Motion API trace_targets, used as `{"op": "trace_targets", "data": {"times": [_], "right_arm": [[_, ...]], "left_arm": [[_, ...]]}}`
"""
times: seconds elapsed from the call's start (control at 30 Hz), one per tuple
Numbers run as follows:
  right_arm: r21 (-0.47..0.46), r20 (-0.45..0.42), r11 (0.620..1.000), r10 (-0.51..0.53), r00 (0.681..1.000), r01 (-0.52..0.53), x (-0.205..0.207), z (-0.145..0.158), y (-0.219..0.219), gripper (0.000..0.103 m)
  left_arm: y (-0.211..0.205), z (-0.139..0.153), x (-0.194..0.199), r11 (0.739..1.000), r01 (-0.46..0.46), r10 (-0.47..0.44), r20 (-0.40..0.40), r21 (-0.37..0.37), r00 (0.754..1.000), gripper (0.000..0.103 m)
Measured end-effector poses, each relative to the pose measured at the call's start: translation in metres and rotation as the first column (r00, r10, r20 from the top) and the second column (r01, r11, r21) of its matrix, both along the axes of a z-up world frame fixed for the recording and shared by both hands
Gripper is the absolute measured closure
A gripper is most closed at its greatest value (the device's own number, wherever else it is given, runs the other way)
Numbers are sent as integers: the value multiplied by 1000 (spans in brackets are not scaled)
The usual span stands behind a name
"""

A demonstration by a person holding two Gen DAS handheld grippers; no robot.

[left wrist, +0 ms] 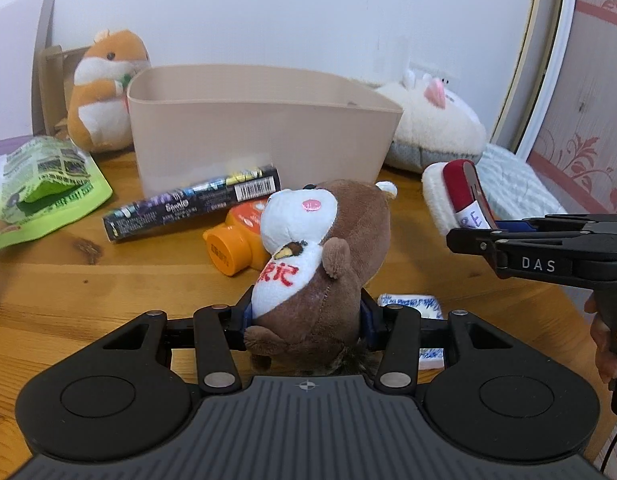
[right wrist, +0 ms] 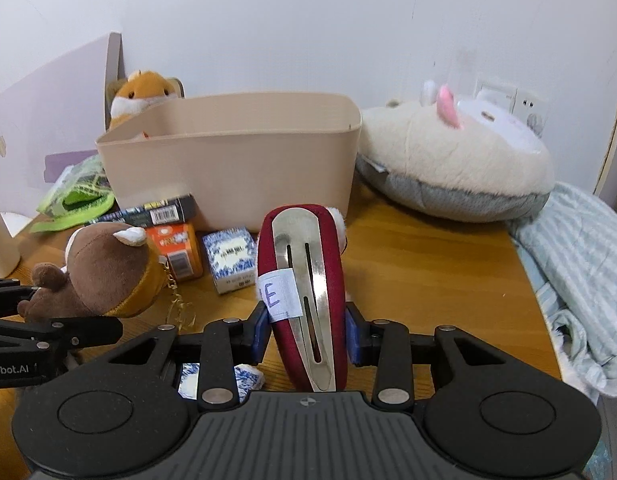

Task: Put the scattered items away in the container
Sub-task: 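Lift the plush and hair clip with both tools and carry them over the basket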

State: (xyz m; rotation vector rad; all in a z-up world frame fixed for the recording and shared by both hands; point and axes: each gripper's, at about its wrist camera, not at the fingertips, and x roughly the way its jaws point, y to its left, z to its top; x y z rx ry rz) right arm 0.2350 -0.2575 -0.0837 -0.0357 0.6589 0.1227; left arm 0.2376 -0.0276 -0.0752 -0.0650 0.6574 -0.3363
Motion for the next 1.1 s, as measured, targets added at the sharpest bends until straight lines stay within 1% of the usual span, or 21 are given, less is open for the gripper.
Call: {"op": "trace_targets", "data": {"times": [0.2,0.4,0.53,0.67,0.77,0.93,1.1], "right_arm": [[-9,46,1000,6,999,-6,-9,17,3,68],[-28,87,999,18,996,-16,-12,34,7,68],[-43,115,999,27,993,-22,-9,48,8,68],[-55,147,998,34,988,-26,-5,63,9,68],[-60,175,998,34,984,-24,-1,74,10,68],[-41,205,999,31,978,-23,12,88,7,68],[-27,227,999,27,974,-21,30,97,7,68]], "left_arm": [[6,18,-9,1000,-10,11,43,-13,999,55],[14,44,-13,1000,-22,24,94,-22,995,55],[22,61,-11,998,-45,50,134,-38,990,54],[29,78,-3,997,-66,73,160,-45,984,55],[32,92,3,995,-73,84,184,-64,979,54],[27,113,21,995,-81,91,230,-50,969,55],[24,127,47,995,-93,102,249,-47,963,54]]}}
